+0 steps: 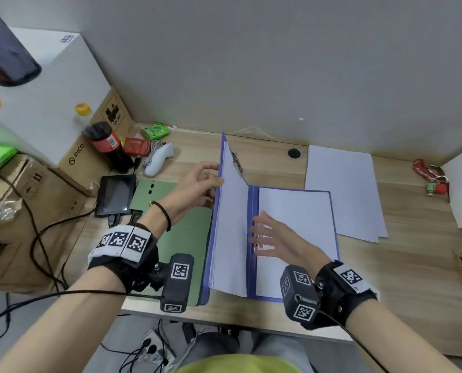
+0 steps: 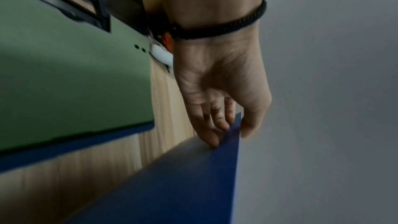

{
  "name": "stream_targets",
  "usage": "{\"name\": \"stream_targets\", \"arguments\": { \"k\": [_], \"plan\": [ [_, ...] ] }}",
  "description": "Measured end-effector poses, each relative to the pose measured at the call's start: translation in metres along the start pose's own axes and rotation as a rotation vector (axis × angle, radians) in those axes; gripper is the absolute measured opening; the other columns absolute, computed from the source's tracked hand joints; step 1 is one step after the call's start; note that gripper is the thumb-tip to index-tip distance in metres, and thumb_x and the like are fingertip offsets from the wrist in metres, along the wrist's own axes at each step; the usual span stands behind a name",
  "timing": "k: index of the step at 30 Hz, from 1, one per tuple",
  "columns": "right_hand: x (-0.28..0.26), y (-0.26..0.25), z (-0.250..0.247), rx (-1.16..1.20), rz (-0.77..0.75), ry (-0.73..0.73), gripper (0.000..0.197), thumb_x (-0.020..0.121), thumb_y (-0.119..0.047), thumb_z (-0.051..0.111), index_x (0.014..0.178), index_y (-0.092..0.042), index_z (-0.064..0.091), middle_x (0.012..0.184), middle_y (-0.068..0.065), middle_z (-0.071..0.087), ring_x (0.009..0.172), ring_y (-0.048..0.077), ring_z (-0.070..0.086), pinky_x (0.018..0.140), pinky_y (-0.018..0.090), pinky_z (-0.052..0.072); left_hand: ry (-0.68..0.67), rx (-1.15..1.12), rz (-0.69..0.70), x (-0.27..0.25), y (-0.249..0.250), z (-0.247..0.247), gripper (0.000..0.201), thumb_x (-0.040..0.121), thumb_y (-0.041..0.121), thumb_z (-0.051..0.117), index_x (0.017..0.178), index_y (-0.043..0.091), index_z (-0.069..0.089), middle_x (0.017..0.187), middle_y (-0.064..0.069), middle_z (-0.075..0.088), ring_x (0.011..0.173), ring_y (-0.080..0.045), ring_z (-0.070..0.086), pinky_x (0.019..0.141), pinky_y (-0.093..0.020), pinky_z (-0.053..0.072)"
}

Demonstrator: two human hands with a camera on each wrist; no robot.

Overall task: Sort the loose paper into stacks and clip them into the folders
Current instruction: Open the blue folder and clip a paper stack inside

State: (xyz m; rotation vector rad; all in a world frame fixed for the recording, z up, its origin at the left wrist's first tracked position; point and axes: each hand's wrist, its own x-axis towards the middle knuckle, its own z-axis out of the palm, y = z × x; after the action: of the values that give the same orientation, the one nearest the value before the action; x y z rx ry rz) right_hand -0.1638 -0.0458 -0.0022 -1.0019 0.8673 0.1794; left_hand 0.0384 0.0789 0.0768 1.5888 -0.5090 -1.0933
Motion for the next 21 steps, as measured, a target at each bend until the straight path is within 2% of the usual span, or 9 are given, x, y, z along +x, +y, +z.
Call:
{"name": "stream_targets", "arguments": {
  "k": [2, 6, 10, 13, 15, 17, 18, 20, 21],
  "plan": [
    [-0.016, -0.018, 0.003, 0.029, -0.066, -0.071, 0.061, 0.087, -0.062, 0.048, 0.135, -0.025, 0.048, 0.128, 0.002, 0.057, 0.110, 0.023, 0.061, 0.089, 0.046, 0.053, -0.115, 0.002, 0.009, 0.004, 0.006, 0.029, 0.035, 0.093, 0.019, 0.059, 0.127, 0.020, 0.052, 0.103, -0.007, 0.057, 0.071, -0.015, 0.061, 0.062, -0.030, 0.056],
    [-0.043, -0.035, -0.011, -0.114, -0.169, -0.044, 0.050, 0.089, -0.067, 0.040, 0.123, -0.037, 0.061, 0.120, -0.003, 0.064, 0.097, 0.015, 0.062, 0.076, 0.031, 0.054, -0.261, 0.080, -0.028, 0.015, 0.001, 0.071, 0.032, 0.094, 0.027, 0.057, 0.126, 0.027, 0.058, 0.124, -0.003, 0.060, 0.095, -0.023, 0.064, 0.089, -0.042, 0.056],
    [-0.053, -0.015, -0.055, -0.020, -0.141, 0.170, 0.037, 0.092, -0.054, 0.046, 0.105, -0.030, 0.072, 0.107, 0.005, 0.069, 0.095, 0.022, 0.065, 0.087, 0.034, 0.052, -0.235, 0.101, -0.162, 0.027, -0.032, 0.080, 0.025, 0.093, 0.029, 0.057, 0.118, 0.034, 0.060, 0.123, 0.004, 0.064, 0.100, -0.017, 0.066, 0.093, -0.033, 0.053],
    [-0.063, 0.013, -0.088, 0.134, -0.056, 0.309, 0.028, 0.086, -0.046, 0.058, 0.072, -0.022, 0.061, 0.070, 0.000, 0.061, 0.058, 0.016, 0.056, 0.057, 0.026, 0.042, -0.167, 0.167, -0.288, 0.030, -0.065, 0.075, 0.024, 0.095, 0.030, 0.053, 0.117, 0.034, 0.059, 0.128, 0.007, 0.059, 0.110, -0.016, 0.062, 0.096, -0.030, 0.049],
    [-0.069, 0.039, -0.107, 0.251, 0.018, 0.374, 0.036, 0.087, -0.053, 0.055, 0.071, -0.022, 0.063, 0.065, -0.002, 0.065, 0.056, 0.017, 0.059, 0.056, 0.026, 0.044, -0.100, 0.196, -0.380, 0.030, -0.088, 0.068, 0.026, 0.097, 0.022, 0.048, 0.119, 0.029, 0.058, 0.129, 0.002, 0.056, 0.112, -0.019, 0.060, 0.096, -0.031, 0.049],
    [-0.072, 0.062, -0.124, 0.279, 0.096, 0.446, 0.041, 0.092, -0.058, 0.041, 0.081, -0.026, 0.065, 0.077, -0.005, 0.067, 0.068, 0.015, 0.063, 0.063, 0.031, 0.046, -0.052, 0.198, -0.466, 0.029, -0.108, 0.061, 0.028, 0.097, 0.017, 0.043, 0.122, 0.024, 0.055, 0.129, -0.004, 0.056, 0.110, -0.022, 0.060, 0.097, -0.035, 0.049],
    [-0.071, 0.073, -0.132, 0.249, 0.124, 0.478, 0.044, 0.094, -0.060, 0.035, 0.097, -0.027, 0.064, 0.095, -0.006, 0.067, 0.087, 0.014, 0.063, 0.075, 0.033, 0.046, -0.048, 0.193, -0.506, 0.027, -0.117, 0.058, 0.029, 0.098, 0.018, 0.041, 0.125, 0.021, 0.053, 0.128, -0.006, 0.057, 0.107, -0.023, 0.061, 0.096, -0.036, 0.050],
    [-0.066, 0.088, -0.142, 0.165, 0.157, 0.519, 0.046, 0.096, -0.055, 0.034, 0.125, -0.025, 0.054, 0.127, -0.011, 0.053, 0.120, 0.012, 0.047, 0.097, 0.034, 0.035, -0.067, 0.169, -0.576, 0.023, -0.126, 0.057, 0.033, 0.100, 0.021, 0.039, 0.131, 0.015, 0.050, 0.125, -0.012, 0.061, 0.105, -0.028, 0.064, 0.086, -0.033, 0.051],
    [-0.064, 0.089, -0.141, 0.140, 0.176, 0.530, 0.041, 0.098, -0.049, 0.038, 0.127, -0.024, 0.051, 0.130, -0.010, 0.049, 0.121, 0.012, 0.043, 0.098, 0.033, 0.033, -0.093, 0.158, -0.599, 0.021, -0.128, 0.060, 0.036, 0.100, 0.023, 0.041, 0.133, 0.013, 0.049, 0.126, -0.016, 0.061, 0.109, -0.031, 0.064, 0.082, -0.031, 0.050]
  ]
}}
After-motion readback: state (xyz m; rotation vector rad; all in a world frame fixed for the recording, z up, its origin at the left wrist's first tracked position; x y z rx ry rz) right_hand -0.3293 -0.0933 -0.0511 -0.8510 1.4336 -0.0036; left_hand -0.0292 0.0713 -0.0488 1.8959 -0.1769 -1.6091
